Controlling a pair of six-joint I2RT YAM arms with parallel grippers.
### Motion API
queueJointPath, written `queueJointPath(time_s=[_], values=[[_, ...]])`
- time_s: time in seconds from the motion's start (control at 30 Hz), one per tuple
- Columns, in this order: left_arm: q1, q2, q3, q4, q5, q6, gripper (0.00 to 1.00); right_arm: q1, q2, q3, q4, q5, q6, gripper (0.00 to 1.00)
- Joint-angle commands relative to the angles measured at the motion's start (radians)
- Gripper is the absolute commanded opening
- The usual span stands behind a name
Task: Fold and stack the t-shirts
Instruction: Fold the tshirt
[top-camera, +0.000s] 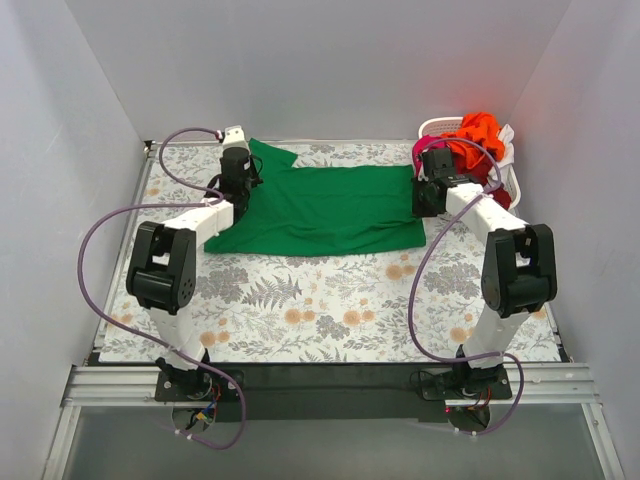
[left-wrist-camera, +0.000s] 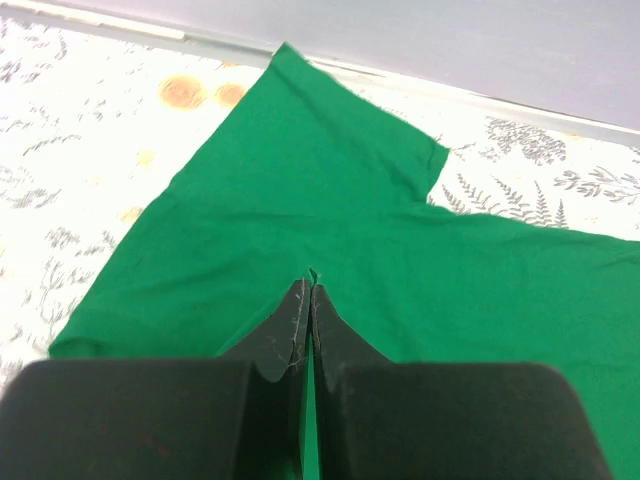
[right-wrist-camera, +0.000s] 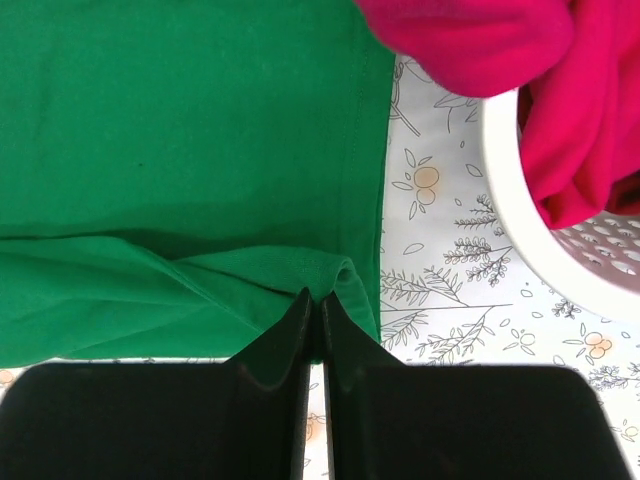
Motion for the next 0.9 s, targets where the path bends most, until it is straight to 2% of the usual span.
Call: queueJointPath(time_s=[0.0,0.43,0.67,0.73,0.77,0.8,0.83,0.87], values=[[0.010,0.028,0.078,0.033,0.048,0.056,0.00,-0.006,0.033,0.053,-0.025,0.005,-0.018,0.01],[0.026,0.167,0.201,0.053,0.159,0.130,0.00,-0.004,0.065,0.058,-0.029,0.000,-0.020,0.01],[0.030,0.192,0.208,0.073,0.130,0.134,0.00,-0.006,0.048,0.044,-0.029,0.008,-0.015,0.01],[0.033,0.213,0.224,0.058,0.040,0.117,0.00,-0.004,0.039,0.039,-0.028,0.008,-0.011,0.01],[0.035,0.220,0.233,0.030,0.015,0.105,0.04,-0.004,0.034,0.036,-0.028,0.008,-0.011,0.01],[0.038,0.230,0.251,0.016,-0.002,0.102,0.15,-0.004,0.033,0.036,-0.028,0.005,-0.009,0.01],[0.039,0.236,0.259,0.005,-0.025,0.097,0.30,-0.004,0.024,0.035,-0.028,0.002,-0.009,0.15],[0.038,0.241,0.265,-0.016,-0.072,0.090,0.55,-0.003,0.018,0.033,-0.025,0.000,-0.011,0.23]])
